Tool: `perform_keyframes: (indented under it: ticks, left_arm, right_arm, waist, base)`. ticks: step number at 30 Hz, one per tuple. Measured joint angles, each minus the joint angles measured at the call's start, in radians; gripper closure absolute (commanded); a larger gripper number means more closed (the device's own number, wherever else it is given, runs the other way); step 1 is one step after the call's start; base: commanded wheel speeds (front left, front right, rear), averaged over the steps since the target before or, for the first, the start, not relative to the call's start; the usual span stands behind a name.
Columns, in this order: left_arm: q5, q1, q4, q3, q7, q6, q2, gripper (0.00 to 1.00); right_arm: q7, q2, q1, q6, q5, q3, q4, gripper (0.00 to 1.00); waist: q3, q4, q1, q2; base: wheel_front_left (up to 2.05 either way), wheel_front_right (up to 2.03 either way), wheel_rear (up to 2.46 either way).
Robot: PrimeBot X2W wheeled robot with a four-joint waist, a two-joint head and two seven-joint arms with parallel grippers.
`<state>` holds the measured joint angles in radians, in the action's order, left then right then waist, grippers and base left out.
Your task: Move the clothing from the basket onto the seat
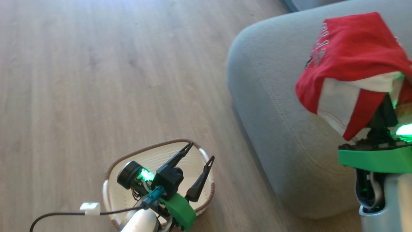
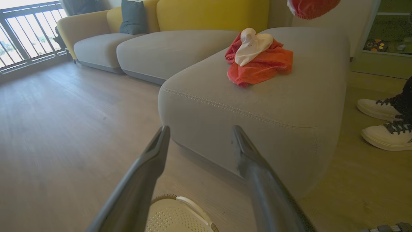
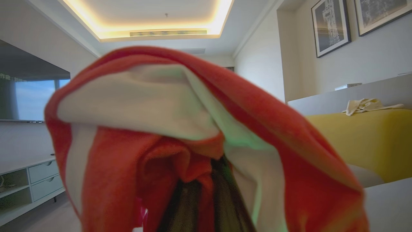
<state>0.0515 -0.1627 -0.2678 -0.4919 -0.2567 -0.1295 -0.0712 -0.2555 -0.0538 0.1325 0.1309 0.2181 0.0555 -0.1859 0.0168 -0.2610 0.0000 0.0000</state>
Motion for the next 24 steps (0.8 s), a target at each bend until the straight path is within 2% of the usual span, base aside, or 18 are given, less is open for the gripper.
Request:
perform_keyframes:
  ticks: [15, 19, 24]
  left_arm:
    - [0.000, -0.009, 0.021, -0.010, 0.000, 0.000, -0.020, 0.00]
    - [0.011, -0.065, 0.023, -0.057, 0.000, 0.000, -0.022, 0.00]
    - [0.020, -0.083, 0.022, -0.063, 0.000, 0.000, -0.025, 0.00]
  right_arm:
    - [0.000, 0.003, -0.007, 0.000, 0.057, 0.061, -0.013, 1.00]
    - [0.000, 0.005, -0.027, 0.000, 0.069, 0.113, -0.039, 1.00]
    - [0.000, 0.009, -0.030, 0.000, 0.071, 0.139, -0.055, 1.00]
  waist:
    - [0.054, -0.243, 0.0000, 0.0000]
    - [0.095, -0.273, 0.0001, 0.0000]
    - [0.110, -0.280, 0.0001, 0.0000]
  base:
    - [0.00, 0.00, 0.00]
    - [0.00, 0.00, 0.00]
    - [0.00, 0.00, 0.00]
